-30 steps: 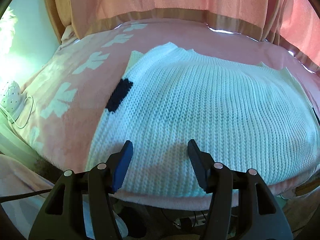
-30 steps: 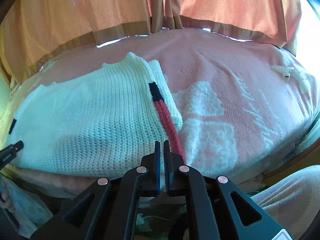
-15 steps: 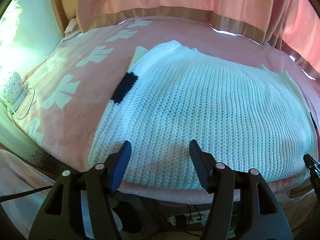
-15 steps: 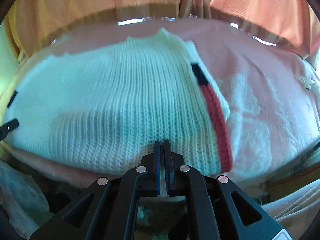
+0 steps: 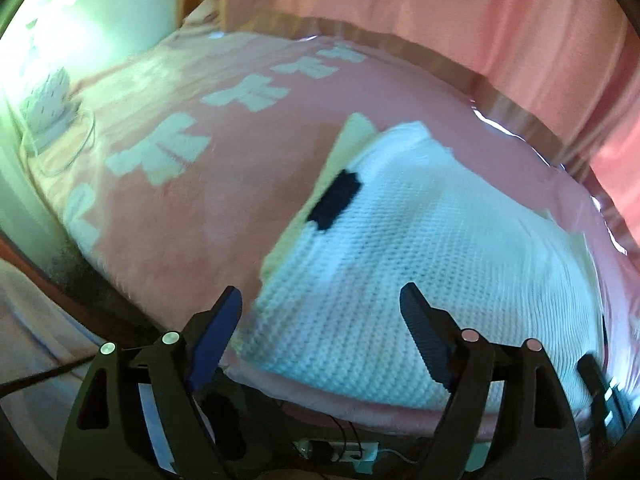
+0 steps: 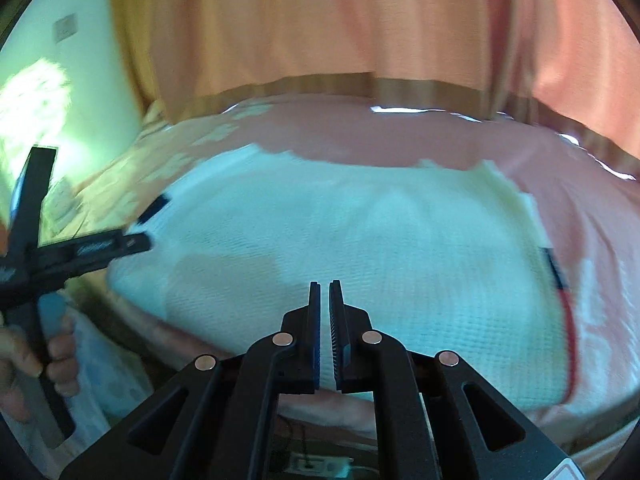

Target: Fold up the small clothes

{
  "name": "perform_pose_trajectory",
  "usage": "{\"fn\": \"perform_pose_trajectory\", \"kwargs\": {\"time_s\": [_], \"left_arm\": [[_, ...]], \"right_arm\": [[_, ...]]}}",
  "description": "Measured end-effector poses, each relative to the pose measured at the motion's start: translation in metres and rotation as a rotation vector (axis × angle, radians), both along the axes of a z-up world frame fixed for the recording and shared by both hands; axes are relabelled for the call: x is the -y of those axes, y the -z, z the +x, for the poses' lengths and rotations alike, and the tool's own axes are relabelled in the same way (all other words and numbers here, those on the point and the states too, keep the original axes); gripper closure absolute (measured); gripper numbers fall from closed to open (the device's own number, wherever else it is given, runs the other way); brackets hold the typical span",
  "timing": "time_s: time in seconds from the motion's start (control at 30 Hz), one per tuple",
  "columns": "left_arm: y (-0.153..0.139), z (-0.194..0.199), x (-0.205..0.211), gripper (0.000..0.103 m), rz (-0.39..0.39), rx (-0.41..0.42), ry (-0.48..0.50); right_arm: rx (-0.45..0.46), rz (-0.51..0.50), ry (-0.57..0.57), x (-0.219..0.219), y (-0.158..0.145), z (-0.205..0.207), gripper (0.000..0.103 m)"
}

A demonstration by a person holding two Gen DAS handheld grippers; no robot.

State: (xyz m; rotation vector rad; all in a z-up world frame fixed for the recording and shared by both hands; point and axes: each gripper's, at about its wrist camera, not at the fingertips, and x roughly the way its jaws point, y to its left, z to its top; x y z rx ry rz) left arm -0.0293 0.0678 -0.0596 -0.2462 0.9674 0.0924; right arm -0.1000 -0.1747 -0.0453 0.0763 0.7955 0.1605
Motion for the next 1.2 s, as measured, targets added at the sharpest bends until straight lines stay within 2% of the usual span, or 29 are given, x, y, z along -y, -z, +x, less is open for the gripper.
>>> {"fn": "perform_pose_trajectory", "kwargs": {"time_s": [0.13,0.3,0.4,0.47,0.5,0.53,0.6,0.63,0.67,0.7,0.8,0.97,1.07,1.2], "left_arm": [[0.006,-0.003,-0.012,0.024,-0.107,-0.048,-0.061],[0.004,-0.025,-0.016,0.021,-0.212,-0.029,-0.097],[0.016,-0.016,-0.016,0.020,-0.208,-0.027,-0.129],[0.029,-0.007,-0.023,0.020,-0.238,-0.046,-0.171],[0.032,-0.004,-0.024,0.018,-0.250,-0.022,-0.177],[0.030,-0.003,-0.024,0.021,-0.242,0.006,-0.171],[0.034,0.008,-0.021,0.051,-0.255,-0.016,-0.129],[0.032,0.009,-0.022,0.068,-0.283,0.004,-0.115],[0.032,0.012,-0.022,0.076,-0.332,0.004,-0.083],[0.029,0.013,-0.022,0.080,-0.339,0.007,-0.078],[0.000,0.009,-0.009,0.082,-0.333,0.095,-0.008],[-0.058,0.005,0.044,0.082,-0.350,0.216,0.169],[-0.081,0.004,0.087,0.083,-0.361,0.248,0.295],[-0.088,-0.004,0.150,0.083,-0.347,0.235,0.466]], "right_arm": [[0.018,-0.015,-0.058,-0.020,0.005,0.004,0.096],[0.010,0.001,-0.053,-0.028,0.013,0.022,0.096],[-0.018,0.010,-0.030,-0.026,0.026,0.034,0.096],[-0.094,-0.008,-0.026,-0.025,0.047,0.045,0.098],[-0.070,0.017,-0.022,-0.021,0.050,0.044,0.100],[-0.067,0.016,-0.020,-0.021,0.051,0.044,0.102],[-0.059,-0.003,-0.023,-0.024,0.052,0.043,0.102],[-0.051,-0.012,-0.023,-0.025,0.052,0.041,0.102],[-0.040,-0.023,-0.023,-0.026,0.053,0.040,0.102],[-0.032,-0.033,-0.022,-0.027,0.053,0.038,0.102],[-0.018,-0.036,-0.020,-0.028,0.054,0.035,0.102],[0.006,-0.004,-0.014,-0.024,0.054,0.031,0.102],[0.020,0.002,-0.016,-0.021,0.052,0.027,0.102],[0.072,0.048,0.045,0.004,0.039,-0.002,0.101]]}}
